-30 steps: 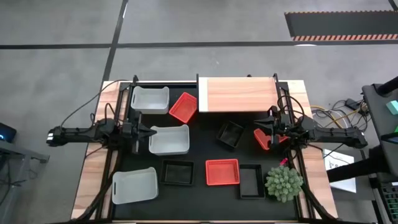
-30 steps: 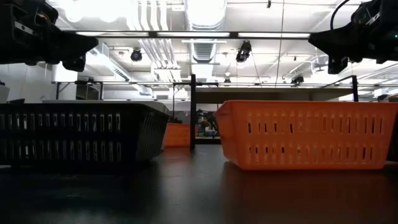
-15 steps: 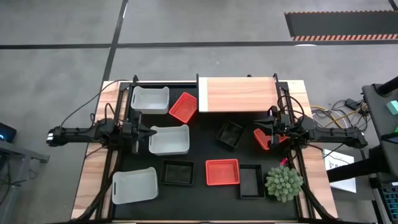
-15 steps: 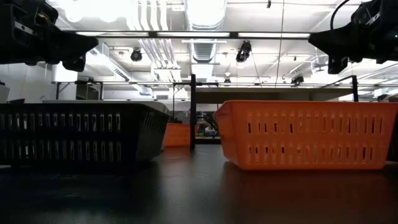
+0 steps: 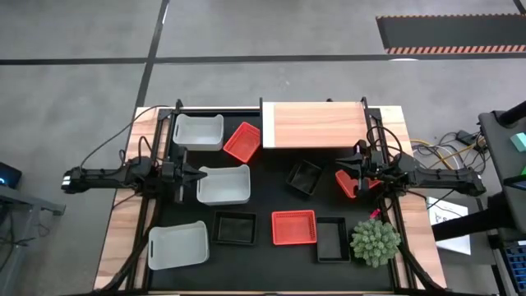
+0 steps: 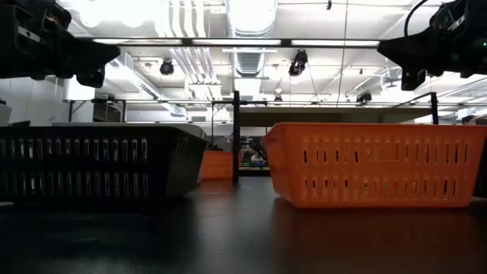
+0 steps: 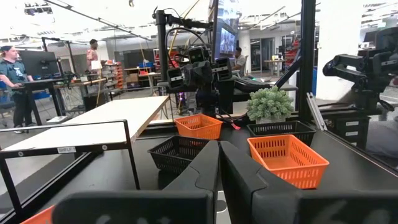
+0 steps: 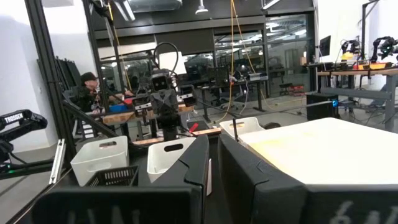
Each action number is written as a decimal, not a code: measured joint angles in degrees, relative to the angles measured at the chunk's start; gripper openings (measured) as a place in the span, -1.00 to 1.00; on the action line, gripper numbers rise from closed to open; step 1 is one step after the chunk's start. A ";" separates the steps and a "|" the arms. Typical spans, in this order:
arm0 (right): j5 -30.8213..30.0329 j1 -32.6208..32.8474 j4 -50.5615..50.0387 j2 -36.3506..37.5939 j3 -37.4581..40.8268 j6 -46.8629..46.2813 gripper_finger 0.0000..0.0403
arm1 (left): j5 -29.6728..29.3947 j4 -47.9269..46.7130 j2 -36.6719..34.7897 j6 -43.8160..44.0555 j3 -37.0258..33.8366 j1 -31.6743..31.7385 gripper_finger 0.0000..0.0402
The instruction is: Stack baskets on shelf by color
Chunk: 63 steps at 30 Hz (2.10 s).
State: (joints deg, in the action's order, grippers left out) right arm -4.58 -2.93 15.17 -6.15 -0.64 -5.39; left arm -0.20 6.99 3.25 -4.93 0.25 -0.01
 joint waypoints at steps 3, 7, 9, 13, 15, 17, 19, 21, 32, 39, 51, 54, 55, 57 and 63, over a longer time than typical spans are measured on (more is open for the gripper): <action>0.00 -0.01 0.00 0.01 0.01 0.00 -0.86 | -0.01 -0.01 0.00 0.00 0.00 0.00 -1.00; 0.00 -0.01 -0.01 0.00 0.02 0.00 -0.86 | -0.01 -0.01 0.00 0.00 0.00 0.00 -1.00; 0.00 -0.01 0.00 0.00 0.01 0.00 -0.86 | 0.01 0.01 0.00 0.00 0.00 0.00 -1.00; 0.00 -0.01 0.01 0.01 0.00 0.00 -0.86 | 0.01 -0.01 0.00 0.00 0.00 0.00 -1.00; 0.00 -0.01 0.01 0.02 0.00 0.00 -0.86 | 0.01 -0.01 0.00 0.00 0.00 0.00 -1.00; 0.00 0.00 0.01 0.00 0.00 0.00 -0.86 | -0.01 -0.01 0.00 0.00 0.00 0.00 -1.00; 0.00 -0.01 -0.01 0.02 0.01 0.00 -0.86 | 0.00 -0.01 0.01 0.00 0.00 0.00 -1.00; 0.00 -0.01 -0.01 0.00 0.00 0.00 -0.86 | -0.01 -0.01 0.00 0.00 0.00 0.00 -1.00; 0.00 -0.01 -0.01 0.00 0.00 0.00 -0.86 | 0.00 0.00 0.00 0.00 0.00 0.00 -1.00; 0.00 -0.01 0.00 0.02 0.01 0.00 -0.86 | 0.01 0.01 0.01 0.00 0.00 0.00 -1.00; 0.00 -0.01 0.01 0.00 0.02 0.00 -0.86 | 0.01 0.00 0.00 0.00 0.00 0.00 -1.00; 0.00 0.00 0.01 0.00 0.00 0.00 -0.86 | 0.00 0.01 0.00 -0.07 0.00 0.00 -1.00; 0.00 -0.01 -0.01 0.02 0.00 0.00 -0.86 | -0.02 0.03 0.00 -0.56 0.00 0.00 -1.00; 0.00 -0.01 -0.01 0.01 0.02 0.00 -0.86 | -0.04 0.55 0.02 -3.87 0.00 -0.02 -1.00; 0.04 0.01 0.06 0.02 0.02 -1.62 -0.86 | -0.03 6.18 0.03 -7.69 0.00 -0.04 -1.00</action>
State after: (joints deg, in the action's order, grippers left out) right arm -4.54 -2.92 15.22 -6.13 -0.62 -7.01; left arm -0.23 13.17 3.28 -12.62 0.25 -0.05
